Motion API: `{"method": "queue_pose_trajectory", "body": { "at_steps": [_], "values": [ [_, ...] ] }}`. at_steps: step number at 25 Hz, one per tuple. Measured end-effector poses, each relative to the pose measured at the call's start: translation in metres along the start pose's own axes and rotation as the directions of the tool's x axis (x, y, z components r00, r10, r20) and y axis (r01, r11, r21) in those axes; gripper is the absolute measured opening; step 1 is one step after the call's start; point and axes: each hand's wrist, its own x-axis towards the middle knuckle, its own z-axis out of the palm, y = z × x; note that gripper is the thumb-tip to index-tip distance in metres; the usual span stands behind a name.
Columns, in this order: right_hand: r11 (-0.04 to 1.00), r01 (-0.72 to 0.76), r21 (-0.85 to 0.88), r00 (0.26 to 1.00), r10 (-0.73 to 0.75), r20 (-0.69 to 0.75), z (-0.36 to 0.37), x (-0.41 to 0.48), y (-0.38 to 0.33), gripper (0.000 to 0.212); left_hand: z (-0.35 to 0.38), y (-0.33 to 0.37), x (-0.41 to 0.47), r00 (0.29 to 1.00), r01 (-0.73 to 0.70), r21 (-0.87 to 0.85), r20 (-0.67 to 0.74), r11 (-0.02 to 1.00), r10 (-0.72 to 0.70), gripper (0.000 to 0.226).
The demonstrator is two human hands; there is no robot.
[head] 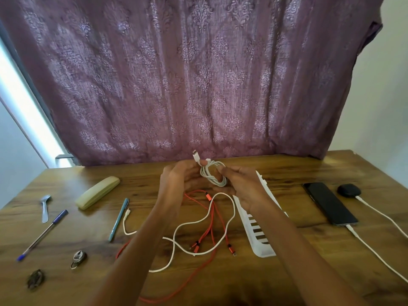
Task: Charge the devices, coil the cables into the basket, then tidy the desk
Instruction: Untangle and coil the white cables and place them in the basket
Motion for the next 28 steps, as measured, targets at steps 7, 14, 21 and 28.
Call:
{"method": "queue_pose_trajectory", "body": {
  "at_steps": [7, 14, 21, 28],
  "values": [
    [0.952, 0.181, -0.247, 0.980, -0.196, -0.035, 0.003, -0.002, 0.006, 0.019, -0.006, -0.008, 0.001, 0.998, -0.063, 0.177, 0.005, 0.982, 0.063, 0.027],
    [0.839, 0.314, -0.445, 0.931, -0.364, -0.030, 0.007, -0.007, 0.010, 0.016, -0.008, -0.012, 0.003, 0.993, -0.014, 0.193, -0.112, 0.981, 0.037, 0.026],
    [0.942, 0.263, -0.208, 0.964, -0.249, 0.090, 0.014, -0.020, 0.009, 0.028, -0.007, -0.015, 0.004, 0.959, -0.050, 0.348, -0.245, 0.936, 0.142, 0.037],
    [0.940, 0.272, -0.206, 0.958, -0.284, -0.028, 0.016, -0.018, 0.010, 0.025, 0.003, -0.016, 0.005, 0.980, -0.078, 0.474, -0.125, 0.877, 0.155, 0.023]
  ]
}}
